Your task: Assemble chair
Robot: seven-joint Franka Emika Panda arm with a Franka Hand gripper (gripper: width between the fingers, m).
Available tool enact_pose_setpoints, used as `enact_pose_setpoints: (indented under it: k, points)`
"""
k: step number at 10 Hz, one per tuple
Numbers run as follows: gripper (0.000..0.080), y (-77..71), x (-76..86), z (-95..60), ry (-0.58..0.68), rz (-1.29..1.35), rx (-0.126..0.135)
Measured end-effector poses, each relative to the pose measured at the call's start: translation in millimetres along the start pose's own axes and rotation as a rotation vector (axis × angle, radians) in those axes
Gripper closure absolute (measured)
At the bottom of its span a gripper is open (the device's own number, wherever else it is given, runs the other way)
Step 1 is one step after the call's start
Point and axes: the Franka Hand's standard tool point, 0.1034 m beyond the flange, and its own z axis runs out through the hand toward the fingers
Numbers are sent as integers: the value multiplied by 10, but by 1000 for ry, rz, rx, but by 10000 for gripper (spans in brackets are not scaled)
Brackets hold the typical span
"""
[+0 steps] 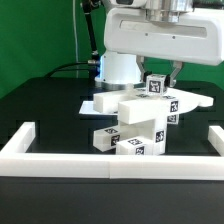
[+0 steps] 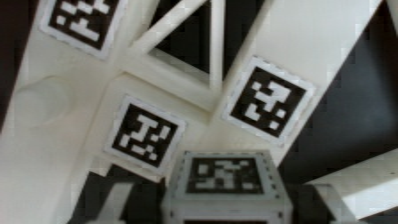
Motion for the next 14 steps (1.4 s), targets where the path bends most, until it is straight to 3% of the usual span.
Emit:
enact_pose_setpoints:
  k: [14]
  points:
    - [506,-5,39,10,18,5,2]
